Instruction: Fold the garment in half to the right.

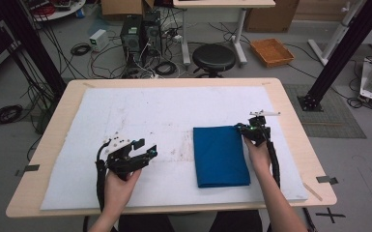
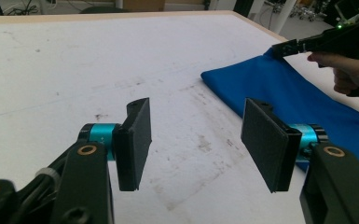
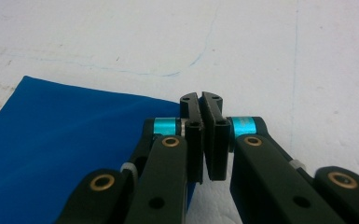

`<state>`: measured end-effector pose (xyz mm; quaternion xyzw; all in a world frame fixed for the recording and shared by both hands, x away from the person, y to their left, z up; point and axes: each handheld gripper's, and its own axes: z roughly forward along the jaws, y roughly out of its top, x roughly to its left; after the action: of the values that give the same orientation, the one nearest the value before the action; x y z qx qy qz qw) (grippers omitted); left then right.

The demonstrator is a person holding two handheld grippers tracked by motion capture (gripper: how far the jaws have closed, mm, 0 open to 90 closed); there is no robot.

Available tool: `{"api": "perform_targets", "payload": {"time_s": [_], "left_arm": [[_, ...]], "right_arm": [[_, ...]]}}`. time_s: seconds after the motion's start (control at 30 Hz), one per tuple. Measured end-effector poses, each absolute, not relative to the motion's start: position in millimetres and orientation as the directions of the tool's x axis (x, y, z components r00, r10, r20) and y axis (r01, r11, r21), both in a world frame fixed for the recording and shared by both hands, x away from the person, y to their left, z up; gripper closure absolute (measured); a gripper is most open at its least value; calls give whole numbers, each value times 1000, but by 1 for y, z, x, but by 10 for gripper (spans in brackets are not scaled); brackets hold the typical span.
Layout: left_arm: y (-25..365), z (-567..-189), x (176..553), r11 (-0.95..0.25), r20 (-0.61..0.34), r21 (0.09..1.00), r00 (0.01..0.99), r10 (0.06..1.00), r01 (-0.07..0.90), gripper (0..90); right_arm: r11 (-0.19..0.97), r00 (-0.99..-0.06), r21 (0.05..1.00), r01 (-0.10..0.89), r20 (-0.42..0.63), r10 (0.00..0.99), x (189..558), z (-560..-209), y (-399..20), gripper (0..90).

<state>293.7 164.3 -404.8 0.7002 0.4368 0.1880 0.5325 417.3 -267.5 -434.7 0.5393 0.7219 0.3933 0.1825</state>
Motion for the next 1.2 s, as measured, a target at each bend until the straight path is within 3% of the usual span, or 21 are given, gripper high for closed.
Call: {"api": "perform_targets", "payload": {"time_s": [0.1, 0.27, 0.33, 0.43, 0.6, 0.83, 1.2], "left_arm": [[167, -404, 296, -48, -197, 913, 542, 817, 405, 427], [172, -400, 305, -50, -184, 918, 532, 826, 395, 427], [174, -397, 310, -70, -167, 918, 539, 826, 392, 396], [178, -388, 318, -107, -108, 933, 553, 826, 343, 387], [185, -373, 327, -165, -25, 942, 548, 836, 294, 365], [201, -372, 328, -202, -9, 929, 567, 824, 309, 365], [209, -382, 324, -213, -16, 923, 586, 810, 321, 365]], "right_arm": [[123, -345, 774, 621, 129, 930, 416, -434, -268, 869], [122, -323, 783, 610, 105, 941, 412, -429, -275, 683], [111, -329, 800, 590, 113, 938, 406, -423, -281, 661], [99, -346, 826, 555, 121, 930, 393, -410, -291, 521], [66, -382, 857, 510, 157, 911, 365, -393, -310, 399], [91, -438, 877, 472, 144, 887, 338, -384, -328, 306], [103, -447, 879, 466, 134, 885, 322, -380, -341, 285]]}}
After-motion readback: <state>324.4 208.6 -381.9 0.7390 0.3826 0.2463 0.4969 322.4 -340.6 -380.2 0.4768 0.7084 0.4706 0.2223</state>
